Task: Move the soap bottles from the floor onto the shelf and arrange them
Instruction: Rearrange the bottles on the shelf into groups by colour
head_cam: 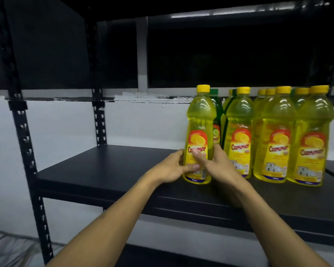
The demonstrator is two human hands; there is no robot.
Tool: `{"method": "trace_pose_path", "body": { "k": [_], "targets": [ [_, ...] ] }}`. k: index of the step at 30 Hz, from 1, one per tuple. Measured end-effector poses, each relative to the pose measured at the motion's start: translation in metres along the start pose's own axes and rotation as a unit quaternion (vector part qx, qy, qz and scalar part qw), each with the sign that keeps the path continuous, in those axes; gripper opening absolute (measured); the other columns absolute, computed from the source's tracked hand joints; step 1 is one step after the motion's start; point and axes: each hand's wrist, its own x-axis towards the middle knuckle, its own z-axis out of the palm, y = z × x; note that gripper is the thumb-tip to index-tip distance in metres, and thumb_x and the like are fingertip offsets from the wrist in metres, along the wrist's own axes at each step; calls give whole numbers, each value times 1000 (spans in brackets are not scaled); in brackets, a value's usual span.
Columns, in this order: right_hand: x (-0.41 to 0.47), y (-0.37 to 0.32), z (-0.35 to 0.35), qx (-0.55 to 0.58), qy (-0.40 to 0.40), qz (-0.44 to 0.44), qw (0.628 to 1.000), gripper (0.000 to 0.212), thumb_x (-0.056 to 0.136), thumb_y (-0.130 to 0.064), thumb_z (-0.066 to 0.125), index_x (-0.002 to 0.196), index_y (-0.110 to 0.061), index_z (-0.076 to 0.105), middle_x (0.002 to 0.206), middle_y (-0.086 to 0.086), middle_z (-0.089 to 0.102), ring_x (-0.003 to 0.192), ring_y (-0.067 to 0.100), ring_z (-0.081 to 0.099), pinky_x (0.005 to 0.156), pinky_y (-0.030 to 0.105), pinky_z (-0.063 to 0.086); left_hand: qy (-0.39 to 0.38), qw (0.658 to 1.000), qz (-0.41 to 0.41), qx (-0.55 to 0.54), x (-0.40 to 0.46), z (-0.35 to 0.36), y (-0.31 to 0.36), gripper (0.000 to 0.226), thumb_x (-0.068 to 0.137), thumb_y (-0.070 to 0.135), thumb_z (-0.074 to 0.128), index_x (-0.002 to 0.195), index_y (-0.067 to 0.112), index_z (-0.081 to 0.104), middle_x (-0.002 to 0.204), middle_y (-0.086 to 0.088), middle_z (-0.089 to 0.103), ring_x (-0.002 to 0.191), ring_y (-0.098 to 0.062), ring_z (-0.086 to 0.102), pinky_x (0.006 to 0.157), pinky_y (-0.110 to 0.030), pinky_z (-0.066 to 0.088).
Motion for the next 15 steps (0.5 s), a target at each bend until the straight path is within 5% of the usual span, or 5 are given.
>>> {"method": "trace_pose_path", "body": {
  "k": [4,10,15],
  "targets": [
    [20,-12,47,70,-53,11,996,68,80,-52,75,134,-20,50,121,-2,69,106,14,69,95,42,57,29,984,-42,171,-31,-54,-25,88,75,80,61,145,28,46,145,4,56,129,-15,55,110,-43,45],
    [71,-32,123,48,-126,-1,991,64,83,-46,76,132,-14,49,122,3,67,107,22,69,91,41,59,101,912,-203,343,-64,-161,-83,64,92,70,48,134,22,53,135,-3,58,122,-22,55,106,-43,44],
    [127,-28,192,50,-155,-30,986,115,44,-86,77,133,-18,53,120,1,71,102,19,73,88,45,61,167,867,-274,381,-77,-232,-127,62,94,71,37,130,25,57,135,0,59,122,-24,56,104,-44,44]
  ]
}}
